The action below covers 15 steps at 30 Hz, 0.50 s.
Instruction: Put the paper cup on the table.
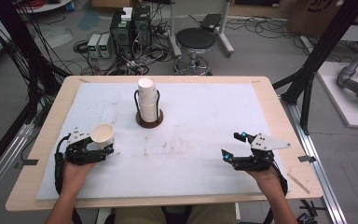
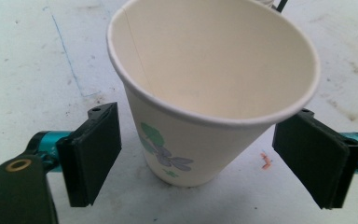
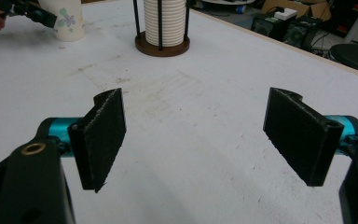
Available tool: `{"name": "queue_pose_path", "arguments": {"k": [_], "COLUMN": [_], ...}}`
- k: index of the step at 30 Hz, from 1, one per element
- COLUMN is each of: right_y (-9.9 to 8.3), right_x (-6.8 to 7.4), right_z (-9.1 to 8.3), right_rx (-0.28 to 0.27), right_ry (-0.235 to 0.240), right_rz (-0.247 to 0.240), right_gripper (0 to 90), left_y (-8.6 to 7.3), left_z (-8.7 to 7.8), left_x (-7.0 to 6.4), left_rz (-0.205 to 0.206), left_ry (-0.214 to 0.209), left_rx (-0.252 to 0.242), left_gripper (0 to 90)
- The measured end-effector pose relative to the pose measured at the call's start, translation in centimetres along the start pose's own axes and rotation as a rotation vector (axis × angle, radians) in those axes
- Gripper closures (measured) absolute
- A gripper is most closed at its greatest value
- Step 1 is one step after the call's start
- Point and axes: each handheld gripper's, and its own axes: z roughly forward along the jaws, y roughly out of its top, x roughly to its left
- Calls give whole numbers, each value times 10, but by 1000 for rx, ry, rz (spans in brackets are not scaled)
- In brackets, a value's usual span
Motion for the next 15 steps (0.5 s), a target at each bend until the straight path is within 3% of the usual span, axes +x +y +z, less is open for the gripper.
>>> {"name": "queue_pose_path", "arguments": {"k": [6, 12, 15], "right_y": [-1, -3, -4], "right_x": [-1, -3, -4], "right_z": [-1, -2, -3], "right_rx": [6, 4, 3], "right_ry": [-2, -13, -19], "right_rz": [11, 19, 32], "right_gripper": [215, 214, 214], "left_y": [2, 15, 22], "left_z": [-26, -51, -54], "left_x": [-2, -10, -19], "left_rz": [7, 30, 60], "left_ry": [-27, -17, -57], "left_rx": [-107, -315, -390], "left_gripper": [153, 154, 154]}}
